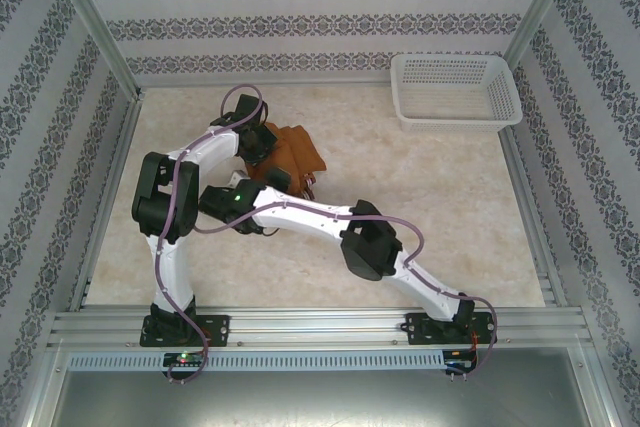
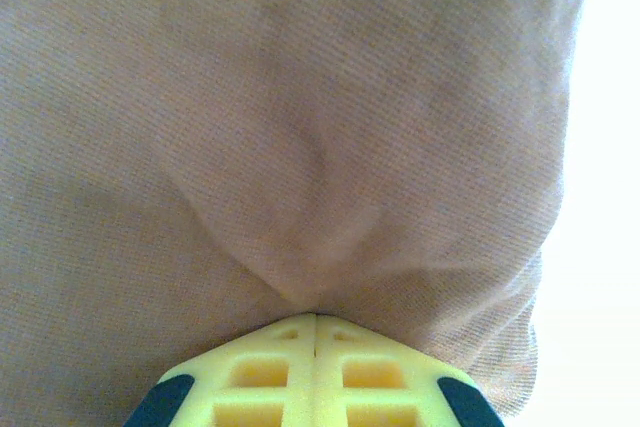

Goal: Roll up the long pants

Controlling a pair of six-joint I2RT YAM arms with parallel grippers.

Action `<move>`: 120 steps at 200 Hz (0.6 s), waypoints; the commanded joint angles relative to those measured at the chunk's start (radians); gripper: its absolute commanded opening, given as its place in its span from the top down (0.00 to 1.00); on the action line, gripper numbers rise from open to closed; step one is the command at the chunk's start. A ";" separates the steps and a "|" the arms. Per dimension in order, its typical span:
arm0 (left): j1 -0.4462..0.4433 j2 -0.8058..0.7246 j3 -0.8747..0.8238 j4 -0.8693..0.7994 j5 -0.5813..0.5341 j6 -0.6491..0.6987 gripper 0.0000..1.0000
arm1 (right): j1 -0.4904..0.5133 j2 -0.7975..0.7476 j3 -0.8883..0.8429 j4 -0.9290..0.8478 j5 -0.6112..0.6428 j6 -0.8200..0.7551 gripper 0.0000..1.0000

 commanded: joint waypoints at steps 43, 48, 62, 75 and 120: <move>0.005 0.032 -0.018 -0.026 -0.005 0.012 1.00 | 0.028 0.082 0.122 -0.027 -0.029 0.020 0.10; 0.004 0.031 -0.018 -0.026 -0.007 0.013 1.00 | 0.029 0.092 0.149 -0.052 -0.041 0.037 0.11; 0.004 0.027 -0.018 -0.031 -0.012 0.016 1.00 | 0.040 0.103 0.209 -0.096 -0.069 0.071 0.11; 0.006 0.026 -0.015 -0.037 -0.016 0.019 1.00 | 0.055 0.098 0.233 -0.103 -0.081 0.087 0.10; 0.006 0.026 -0.008 -0.039 -0.012 0.015 1.00 | 0.042 0.157 0.225 -0.097 -0.089 0.091 0.10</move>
